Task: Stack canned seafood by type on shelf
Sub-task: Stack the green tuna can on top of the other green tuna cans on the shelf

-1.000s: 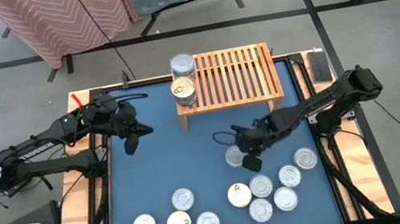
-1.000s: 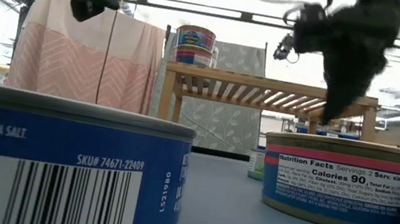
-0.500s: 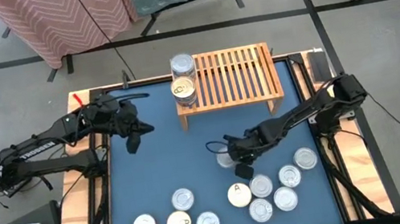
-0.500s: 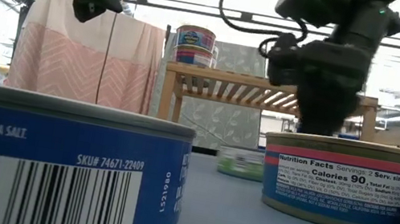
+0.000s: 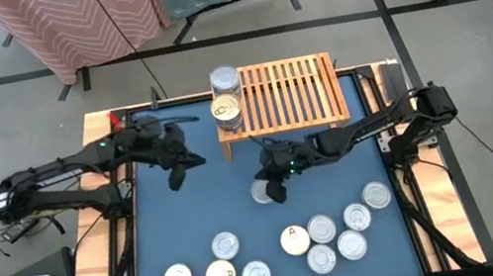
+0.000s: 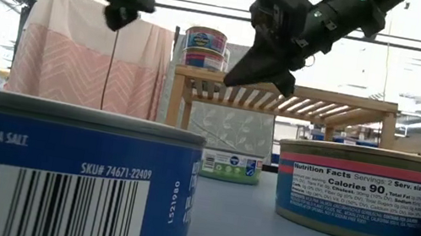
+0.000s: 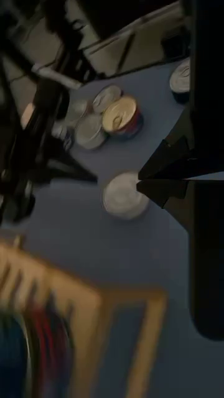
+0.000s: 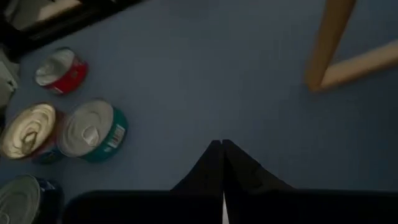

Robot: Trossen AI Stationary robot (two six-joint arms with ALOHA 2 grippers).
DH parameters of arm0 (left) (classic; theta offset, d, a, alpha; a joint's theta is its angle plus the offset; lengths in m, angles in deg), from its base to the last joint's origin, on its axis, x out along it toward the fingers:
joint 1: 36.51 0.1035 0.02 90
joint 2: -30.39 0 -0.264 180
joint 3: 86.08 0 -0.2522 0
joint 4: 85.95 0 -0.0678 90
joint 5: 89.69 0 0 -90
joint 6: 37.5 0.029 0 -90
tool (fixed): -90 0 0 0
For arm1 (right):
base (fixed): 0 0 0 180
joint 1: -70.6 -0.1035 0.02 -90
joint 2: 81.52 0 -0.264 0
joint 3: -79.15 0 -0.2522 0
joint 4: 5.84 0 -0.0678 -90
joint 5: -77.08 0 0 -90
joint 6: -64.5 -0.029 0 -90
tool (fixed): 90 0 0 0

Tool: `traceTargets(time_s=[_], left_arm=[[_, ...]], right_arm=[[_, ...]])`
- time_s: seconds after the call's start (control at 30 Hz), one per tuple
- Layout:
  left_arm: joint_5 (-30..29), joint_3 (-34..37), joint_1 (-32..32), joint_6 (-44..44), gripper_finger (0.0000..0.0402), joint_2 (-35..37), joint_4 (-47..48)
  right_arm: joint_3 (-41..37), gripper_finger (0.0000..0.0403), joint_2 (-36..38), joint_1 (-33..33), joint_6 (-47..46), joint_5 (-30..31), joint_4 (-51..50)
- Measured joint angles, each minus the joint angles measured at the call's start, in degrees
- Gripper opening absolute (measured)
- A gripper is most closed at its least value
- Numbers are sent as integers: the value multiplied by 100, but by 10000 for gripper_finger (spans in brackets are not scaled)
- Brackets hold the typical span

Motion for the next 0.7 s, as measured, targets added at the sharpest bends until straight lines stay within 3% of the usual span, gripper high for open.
traceTargets(time_s=[0.27, 0.53, 0.7], left_arm=[[-679, 2, -904, 433, 1, -963, -1383], [-697, 2, -1182, 747, 1, -1071, -1548], [-702, 2, -1181, 886, 1, -1223, -1655]], right_arm=[[-221, 0, 22, -398, -336, 313, 154], [-1147, 0, 22, -925, -1700, 712, 144], [-1393, 0, 17, -1018, -1871, 859, 204]])
